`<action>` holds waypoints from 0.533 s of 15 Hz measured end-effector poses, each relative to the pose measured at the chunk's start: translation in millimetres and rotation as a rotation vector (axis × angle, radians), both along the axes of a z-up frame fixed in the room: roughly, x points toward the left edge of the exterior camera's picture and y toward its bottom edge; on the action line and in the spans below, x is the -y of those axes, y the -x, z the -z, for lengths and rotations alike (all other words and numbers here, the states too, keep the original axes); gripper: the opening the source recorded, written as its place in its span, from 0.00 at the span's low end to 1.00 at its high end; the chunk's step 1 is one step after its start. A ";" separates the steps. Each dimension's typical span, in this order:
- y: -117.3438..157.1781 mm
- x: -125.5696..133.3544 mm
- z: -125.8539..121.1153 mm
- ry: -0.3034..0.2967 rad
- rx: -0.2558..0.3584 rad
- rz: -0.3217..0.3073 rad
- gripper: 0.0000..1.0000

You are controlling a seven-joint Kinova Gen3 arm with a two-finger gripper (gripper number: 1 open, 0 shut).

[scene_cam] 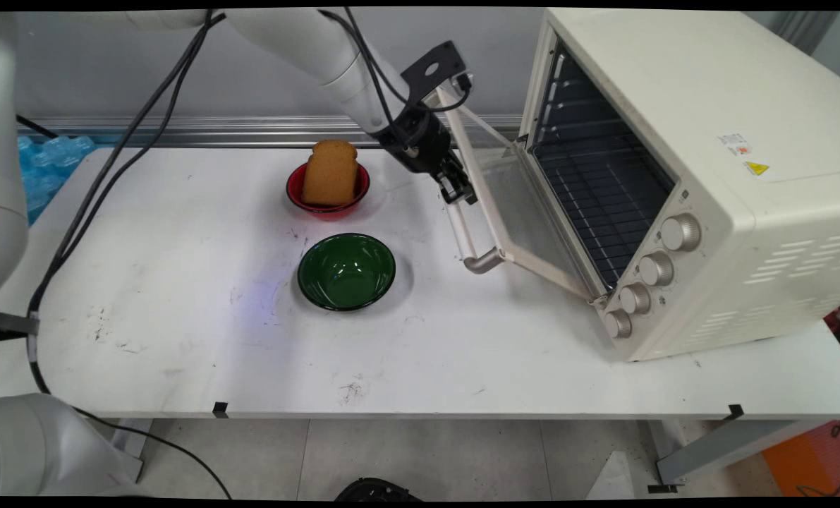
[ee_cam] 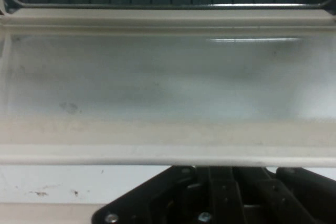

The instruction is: Open the oven

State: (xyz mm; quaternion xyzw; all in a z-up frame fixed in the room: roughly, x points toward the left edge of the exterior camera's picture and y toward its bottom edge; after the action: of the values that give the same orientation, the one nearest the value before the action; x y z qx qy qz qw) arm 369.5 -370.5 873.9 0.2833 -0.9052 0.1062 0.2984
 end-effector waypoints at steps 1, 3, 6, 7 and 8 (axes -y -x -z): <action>-2.1 -0.9 2.8 0.001 -0.002 0.000 0.00; -7.6 -2.1 9.5 0.005 -0.008 -0.004 0.00; -12.6 -3.0 15.5 0.011 -0.013 -0.005 0.00; -14.6 -3.4 17.8 0.017 -0.016 -0.003 0.00; -17.0 -3.7 20.3 0.023 -0.019 0.000 0.00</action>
State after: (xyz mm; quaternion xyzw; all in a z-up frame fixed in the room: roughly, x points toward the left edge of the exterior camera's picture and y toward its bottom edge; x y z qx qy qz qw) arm 386.5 -366.8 853.6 0.2810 -0.9010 0.1138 0.3104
